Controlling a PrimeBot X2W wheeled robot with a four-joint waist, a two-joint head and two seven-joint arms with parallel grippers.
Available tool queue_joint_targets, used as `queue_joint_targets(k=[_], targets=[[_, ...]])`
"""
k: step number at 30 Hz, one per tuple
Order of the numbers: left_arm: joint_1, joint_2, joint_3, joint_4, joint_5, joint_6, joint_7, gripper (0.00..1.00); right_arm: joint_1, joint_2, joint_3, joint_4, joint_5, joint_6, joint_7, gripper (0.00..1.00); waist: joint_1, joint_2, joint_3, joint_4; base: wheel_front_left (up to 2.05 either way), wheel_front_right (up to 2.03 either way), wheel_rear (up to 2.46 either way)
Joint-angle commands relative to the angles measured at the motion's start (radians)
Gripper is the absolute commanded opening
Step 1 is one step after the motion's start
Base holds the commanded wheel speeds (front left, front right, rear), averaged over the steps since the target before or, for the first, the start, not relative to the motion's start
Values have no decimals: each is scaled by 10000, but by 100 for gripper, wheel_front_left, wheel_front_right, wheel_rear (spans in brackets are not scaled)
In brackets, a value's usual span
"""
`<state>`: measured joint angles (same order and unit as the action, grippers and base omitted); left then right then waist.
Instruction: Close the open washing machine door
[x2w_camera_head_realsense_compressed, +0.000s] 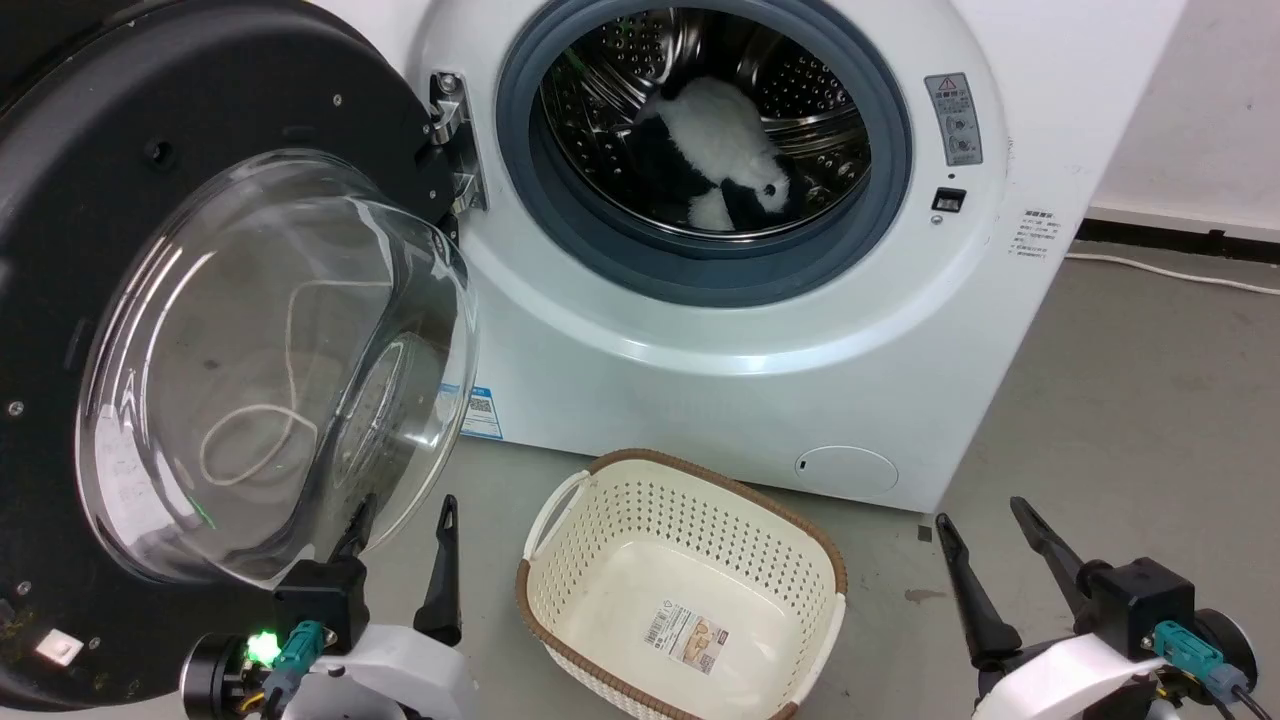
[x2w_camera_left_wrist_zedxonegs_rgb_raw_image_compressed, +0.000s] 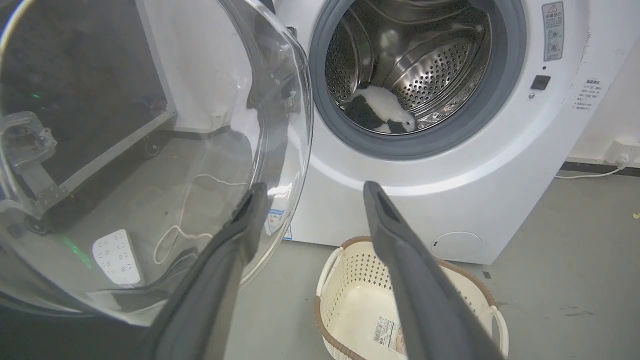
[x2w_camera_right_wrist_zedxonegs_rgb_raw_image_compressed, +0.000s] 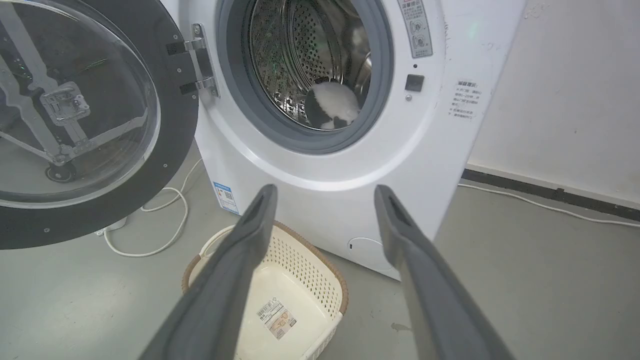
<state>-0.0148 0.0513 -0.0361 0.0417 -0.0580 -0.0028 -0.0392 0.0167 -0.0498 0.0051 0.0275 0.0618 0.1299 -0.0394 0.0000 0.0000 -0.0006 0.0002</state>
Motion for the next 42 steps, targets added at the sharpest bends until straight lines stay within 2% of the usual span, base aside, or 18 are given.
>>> queue_joint_targets(k=[1,13,14,15,22,31,35,39,40,42], targets=[[-45,-2,-58,60,-114,33,-110,100,152,-1,19,69,111,2,-112,100,0,0,-2,6,0,0,0],[-65,-3,-253,265,-415,37,-362,100,243,-1,75,235,431,2,-362,100,0,0,-26,27,0,0,0],[-68,-3,-268,276,-450,36,-382,36,252,-1,79,248,458,2,-383,100,0,0,-28,29,0,0,0],[-72,-3,-283,280,-491,30,-403,0,260,-1,83,261,487,2,-404,100,0,0,-31,31,0,0,0],[-117,-4,-250,-179,-776,-74,-549,0,339,-2,73,343,694,3,-550,100,0,0,-66,111,0,0,0],[-310,-5,635,-2237,-1349,82,-738,0,407,-2,50,473,953,3,-738,100,0,0,-111,567,0,0,0],[-565,-5,1470,-3132,-1778,490,-821,0,437,-2,38,517,1064,4,-821,100,0,0,-137,889,0,0,0],[-773,-5,2545,-3311,-2368,834,-904,0,486,-2,30,575,1185,4,-904,100,0,0,-171,1262,0,0,0],[-1198,-6,4108,-2453,-3229,683,-1009,0,554,-2,-10,624,1307,4,-1009,100,0,0,-135,1762,0,0,0],[-1462,-6,4621,-1868,-3428,475,-1051,0,570,-2,-26,644,1321,4,-1051,100,0,0,-78,1938,0,0,0]])
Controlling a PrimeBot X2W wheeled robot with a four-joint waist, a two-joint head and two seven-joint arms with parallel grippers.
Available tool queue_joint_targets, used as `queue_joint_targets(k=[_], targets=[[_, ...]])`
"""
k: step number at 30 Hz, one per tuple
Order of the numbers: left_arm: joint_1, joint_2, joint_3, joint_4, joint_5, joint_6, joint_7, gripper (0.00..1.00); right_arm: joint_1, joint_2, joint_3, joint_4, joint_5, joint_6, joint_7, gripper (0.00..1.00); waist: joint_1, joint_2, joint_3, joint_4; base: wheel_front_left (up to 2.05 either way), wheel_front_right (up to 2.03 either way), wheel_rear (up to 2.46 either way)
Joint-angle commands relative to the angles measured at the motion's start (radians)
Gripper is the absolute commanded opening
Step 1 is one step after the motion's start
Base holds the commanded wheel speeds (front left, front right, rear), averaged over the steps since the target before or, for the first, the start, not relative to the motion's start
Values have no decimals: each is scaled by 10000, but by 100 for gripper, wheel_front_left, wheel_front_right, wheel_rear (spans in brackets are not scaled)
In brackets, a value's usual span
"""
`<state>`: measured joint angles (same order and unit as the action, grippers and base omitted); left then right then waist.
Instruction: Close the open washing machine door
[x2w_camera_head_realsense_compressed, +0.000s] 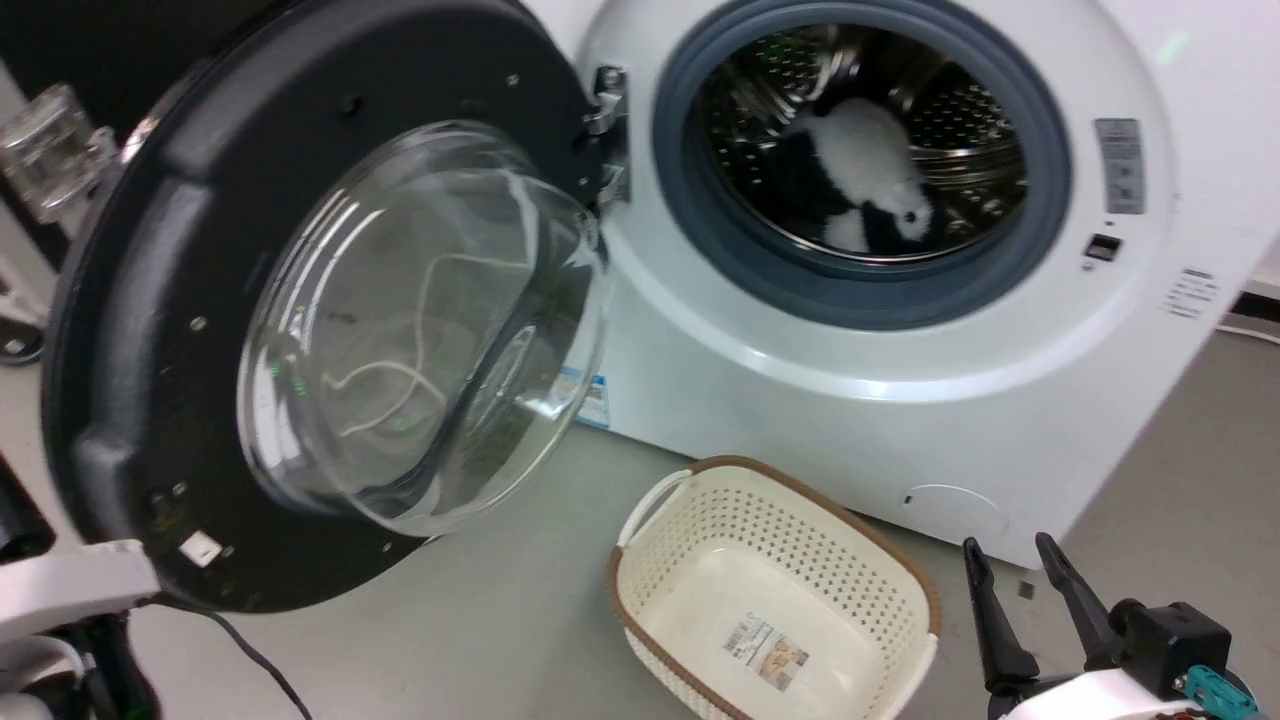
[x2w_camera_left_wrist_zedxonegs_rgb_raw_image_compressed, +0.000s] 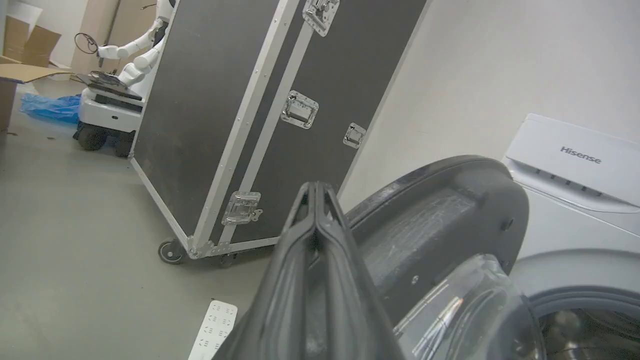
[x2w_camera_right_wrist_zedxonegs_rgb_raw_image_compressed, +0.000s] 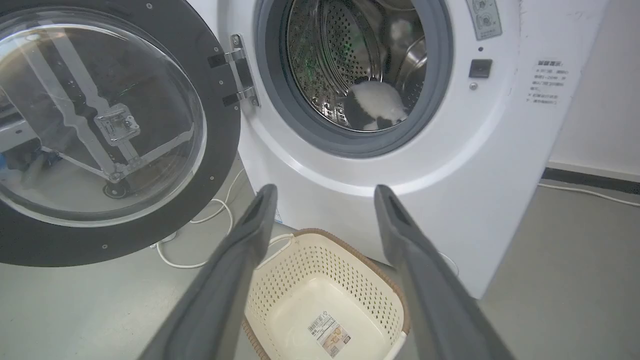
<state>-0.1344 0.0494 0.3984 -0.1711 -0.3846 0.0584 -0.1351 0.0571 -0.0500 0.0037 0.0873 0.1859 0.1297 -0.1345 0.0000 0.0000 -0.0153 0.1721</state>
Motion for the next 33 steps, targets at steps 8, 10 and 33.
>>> queue_joint_targets(k=[8,10,33], targets=[[-1503,1187,951,2942,-1140,-363,709,0,-94,-1,-161,33,-191,7,-266,100,0,0,883,512,0,0,0],[-1621,1374,921,3196,-1254,-396,961,0,-138,-1,-180,34,-222,7,-287,100,0,0,970,524,0,0,0],[-650,3098,-2233,2227,-4761,-1640,6930,0,-262,-2,-935,408,317,8,-767,100,0,0,792,1702,0,0,0]])
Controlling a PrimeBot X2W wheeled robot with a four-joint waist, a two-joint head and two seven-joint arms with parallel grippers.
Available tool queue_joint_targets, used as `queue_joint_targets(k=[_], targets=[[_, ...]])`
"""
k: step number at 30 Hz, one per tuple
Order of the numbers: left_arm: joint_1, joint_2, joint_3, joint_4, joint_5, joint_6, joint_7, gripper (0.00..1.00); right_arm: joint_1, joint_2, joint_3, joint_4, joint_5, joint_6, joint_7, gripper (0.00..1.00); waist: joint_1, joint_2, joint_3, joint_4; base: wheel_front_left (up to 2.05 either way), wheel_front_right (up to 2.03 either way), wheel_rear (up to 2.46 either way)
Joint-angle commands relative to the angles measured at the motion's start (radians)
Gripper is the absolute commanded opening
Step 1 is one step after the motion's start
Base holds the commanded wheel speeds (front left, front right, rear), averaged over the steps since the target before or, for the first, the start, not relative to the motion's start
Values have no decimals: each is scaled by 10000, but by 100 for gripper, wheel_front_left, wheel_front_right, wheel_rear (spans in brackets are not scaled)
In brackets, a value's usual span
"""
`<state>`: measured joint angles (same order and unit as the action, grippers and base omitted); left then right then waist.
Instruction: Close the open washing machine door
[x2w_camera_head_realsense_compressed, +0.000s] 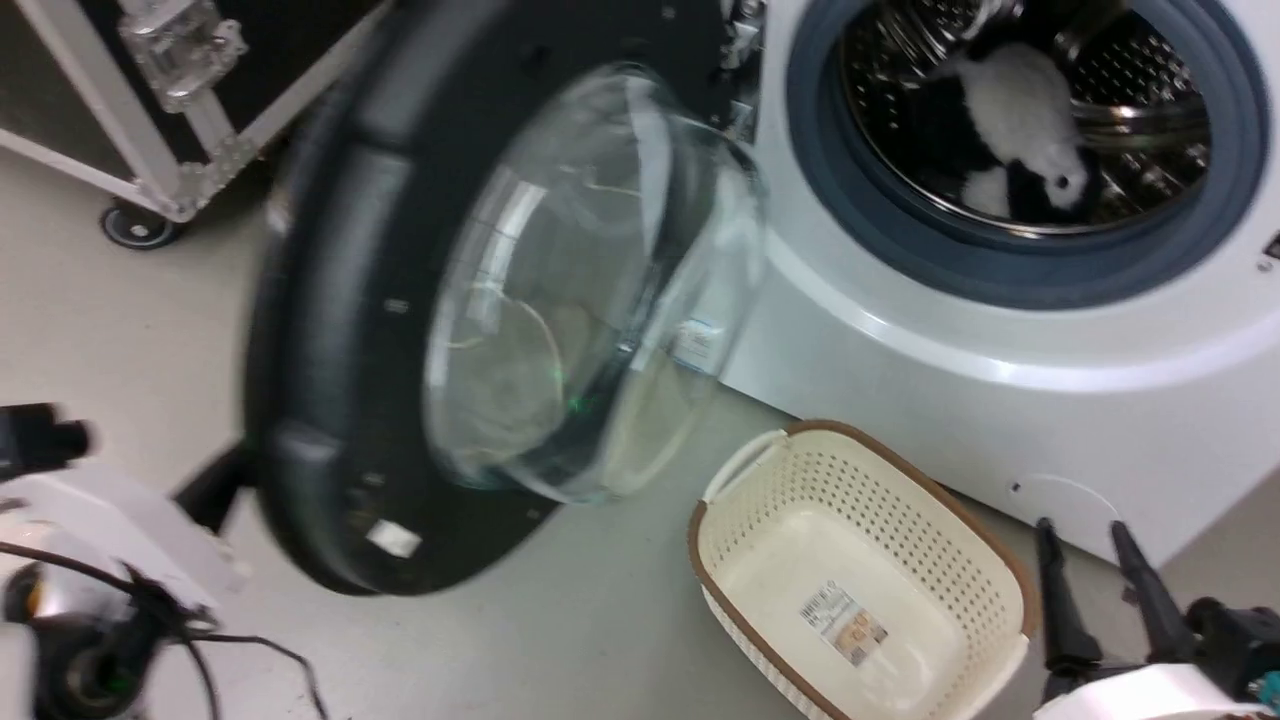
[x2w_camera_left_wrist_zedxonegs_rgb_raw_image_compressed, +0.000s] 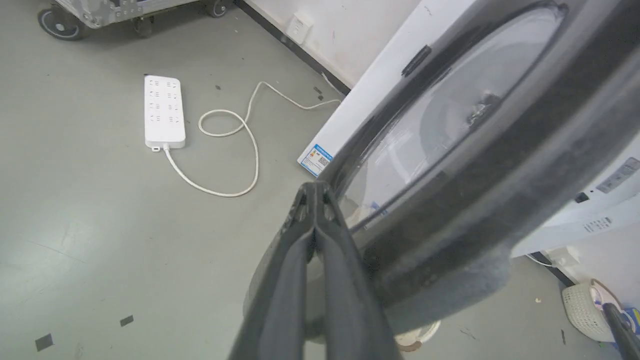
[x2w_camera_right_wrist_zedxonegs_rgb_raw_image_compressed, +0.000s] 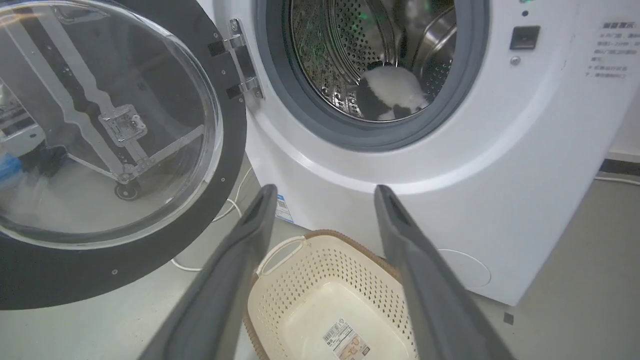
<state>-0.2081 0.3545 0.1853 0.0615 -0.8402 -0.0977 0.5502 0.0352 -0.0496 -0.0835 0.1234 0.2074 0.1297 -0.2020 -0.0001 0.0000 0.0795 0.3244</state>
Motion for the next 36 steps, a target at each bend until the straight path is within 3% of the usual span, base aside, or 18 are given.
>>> queue_joint_targets(k=[1,9,17,27,36], targets=[[181,93,-403,-333,-397,-90,117,0,-36,-6,-182,57,140,8,-113,100,1,0,-217,259,0,0,0],[412,518,-3446,-2103,-1771,-173,371,0,17,-6,-1093,155,421,9,-280,100,1,0,-657,649,0,0,0],[-538,698,-6502,-2647,-2542,-255,-49,0,27,-6,-1290,361,739,9,-447,100,1,0,-741,149,0,0,0],[-2805,458,-9637,-1077,-2759,-329,-1673,0,2,-6,-1284,445,958,10,-598,100,1,0,-509,-1820,0,0,0],[-5060,-173,-11101,1460,-2329,-329,-3716,0,-326,-6,-1131,329,1075,10,-598,100,1,0,182,-4077,0,0,0]])
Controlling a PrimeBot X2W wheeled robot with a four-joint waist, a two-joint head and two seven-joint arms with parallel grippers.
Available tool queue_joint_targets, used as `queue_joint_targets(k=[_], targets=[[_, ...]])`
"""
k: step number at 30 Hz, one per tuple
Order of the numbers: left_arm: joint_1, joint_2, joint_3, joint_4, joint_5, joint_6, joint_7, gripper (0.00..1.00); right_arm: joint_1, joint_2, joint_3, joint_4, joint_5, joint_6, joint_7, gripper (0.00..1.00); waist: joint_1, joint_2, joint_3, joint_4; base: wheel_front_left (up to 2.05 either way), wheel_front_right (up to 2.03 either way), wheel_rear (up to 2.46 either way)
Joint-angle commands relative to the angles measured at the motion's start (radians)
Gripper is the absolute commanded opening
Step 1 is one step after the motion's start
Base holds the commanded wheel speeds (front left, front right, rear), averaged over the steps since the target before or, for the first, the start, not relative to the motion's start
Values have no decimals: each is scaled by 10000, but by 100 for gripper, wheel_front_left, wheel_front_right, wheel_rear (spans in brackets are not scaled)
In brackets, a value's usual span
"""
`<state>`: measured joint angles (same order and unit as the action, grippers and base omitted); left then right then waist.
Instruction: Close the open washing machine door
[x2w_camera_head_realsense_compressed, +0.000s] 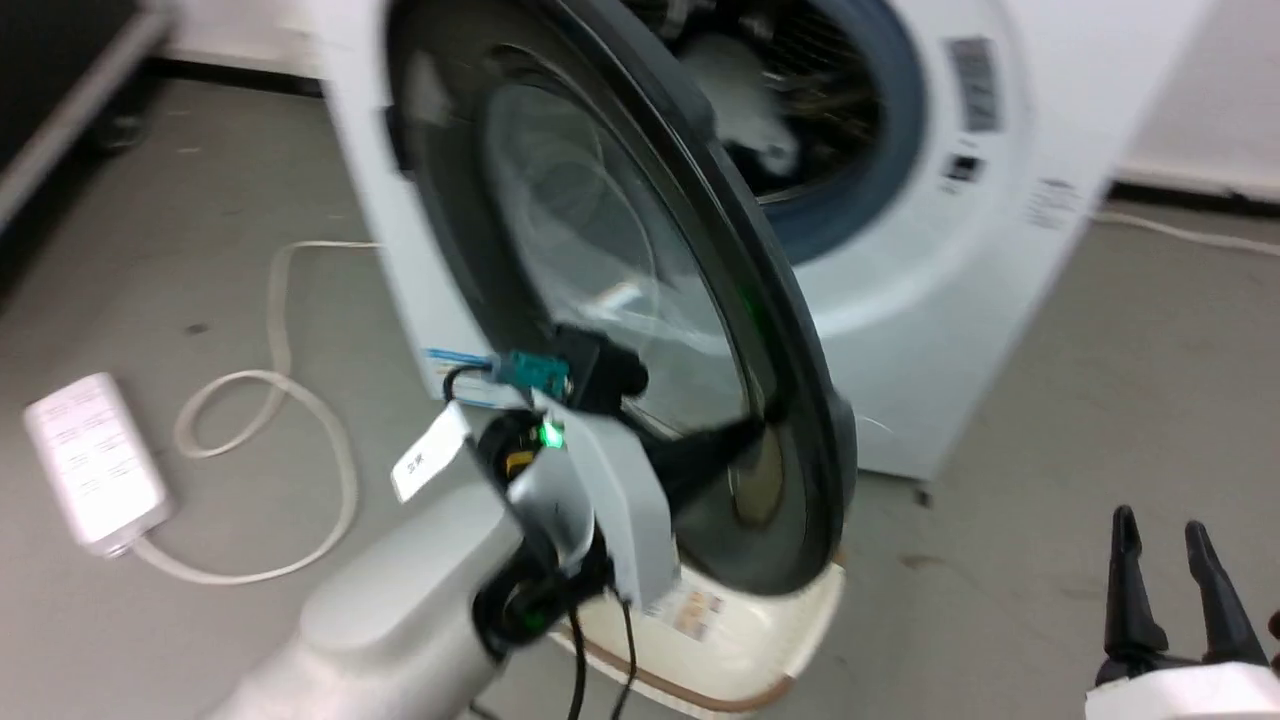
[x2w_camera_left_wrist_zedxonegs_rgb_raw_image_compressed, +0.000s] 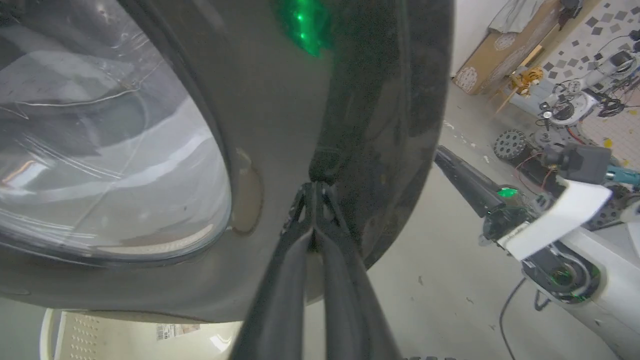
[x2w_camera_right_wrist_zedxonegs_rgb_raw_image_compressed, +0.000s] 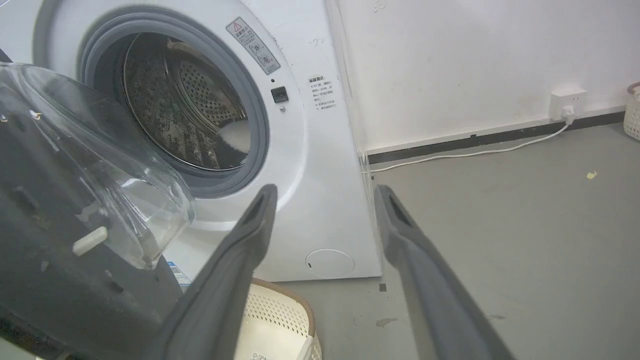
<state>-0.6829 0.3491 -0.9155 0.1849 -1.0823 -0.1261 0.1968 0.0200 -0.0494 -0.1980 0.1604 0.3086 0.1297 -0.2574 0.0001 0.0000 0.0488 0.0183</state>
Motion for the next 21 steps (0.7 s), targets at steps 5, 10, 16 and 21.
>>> queue_joint_targets(k=[5,10,16,21], targets=[[-2052,-802,-261,3084,875,-2,-1397,0,-423,-8,261,-61,350,10,-44,100,-1,0,1124,-2365,0,0,0],[-3208,-1399,-51,4835,1527,486,-2325,0,-550,-8,311,-70,509,10,-44,100,-1,0,1478,-2779,0,0,0],[-4078,-2038,382,6128,1666,822,-3461,0,-622,-8,259,-27,522,10,-44,100,-1,0,1549,-2539,0,0,0],[-4295,-2157,878,6336,1593,626,-4353,0,-603,-8,252,34,342,10,-44,100,-1,0,1076,-1989,0,0,0]])
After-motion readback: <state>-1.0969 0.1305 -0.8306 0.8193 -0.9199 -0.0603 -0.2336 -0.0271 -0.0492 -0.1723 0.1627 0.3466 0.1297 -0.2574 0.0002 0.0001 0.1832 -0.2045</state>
